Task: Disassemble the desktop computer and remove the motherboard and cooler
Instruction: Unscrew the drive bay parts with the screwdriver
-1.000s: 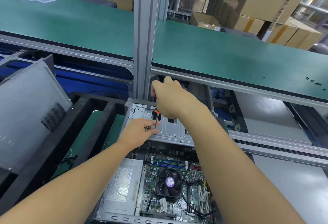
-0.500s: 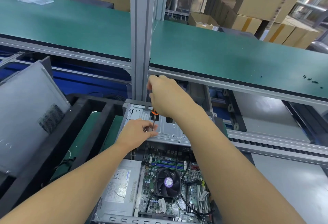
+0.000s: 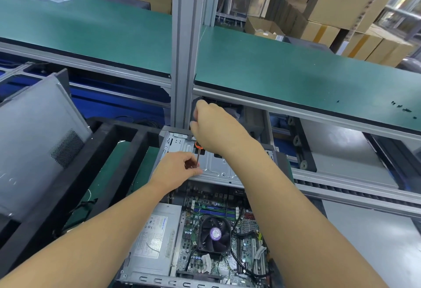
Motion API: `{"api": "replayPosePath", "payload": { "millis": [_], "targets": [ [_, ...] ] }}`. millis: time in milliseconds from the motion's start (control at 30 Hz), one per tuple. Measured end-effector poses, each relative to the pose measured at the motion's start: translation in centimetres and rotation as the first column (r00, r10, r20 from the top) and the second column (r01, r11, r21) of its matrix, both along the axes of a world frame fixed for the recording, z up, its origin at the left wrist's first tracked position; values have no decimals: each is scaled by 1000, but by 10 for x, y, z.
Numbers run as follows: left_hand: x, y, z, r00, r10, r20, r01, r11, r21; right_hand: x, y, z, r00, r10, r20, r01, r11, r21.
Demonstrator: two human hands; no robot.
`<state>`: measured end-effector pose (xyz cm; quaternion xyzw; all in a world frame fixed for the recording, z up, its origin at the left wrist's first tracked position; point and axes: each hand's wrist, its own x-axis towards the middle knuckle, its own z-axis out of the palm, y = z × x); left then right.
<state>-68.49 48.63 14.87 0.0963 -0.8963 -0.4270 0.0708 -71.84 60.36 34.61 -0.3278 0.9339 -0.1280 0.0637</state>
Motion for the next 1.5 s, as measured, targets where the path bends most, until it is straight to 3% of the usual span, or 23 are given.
{"api": "replayPosePath", "payload": {
  "millis": [167,300,400,567,700,800,933,1100,1300,1433,1500],
  "targets": [
    [1,0,-1,1000,2,-1,-2,1000,24,-3,1,7,987,44,157,-48,999,24],
    [0,3,1,999,34,11,-34,999,4,1,2,-5,999,-42,-3,42,999,17],
    [1,5,5,1000,18,21,-17,999,-30,3,0,-16,994,-60,-90,50,992,-112],
    [14,0,14,994,95,-54,-89,990,107,1,3,-27,996,-84,-19,73,939,-335],
    [32,0,28,988,146,-56,-147,989,-15,-4,11,-24,997,-75,37,83,910,-406],
    [42,6,34,976,168,136,-152,981,-120,-8,14,-19,995,-88,47,99,897,-431],
    [43,12,30,913,98,395,-3,972,-233,-9,17,-11,995,-88,44,98,886,-454],
    [28,21,19,717,-1,697,171,970,-175,-12,22,-1,996,-90,-4,77,878,-473],
    [11,25,11,585,-65,808,290,948,-134,-22,22,10,996,-93,10,86,868,-489],
    [8,31,-5,584,-91,807,250,965,-73,-27,21,9,995,-90,32,94,874,-477],
    [6,35,-8,609,-85,789,151,989,-10,-30,22,8,995,-87,38,95,873,-478]
  ]
}}
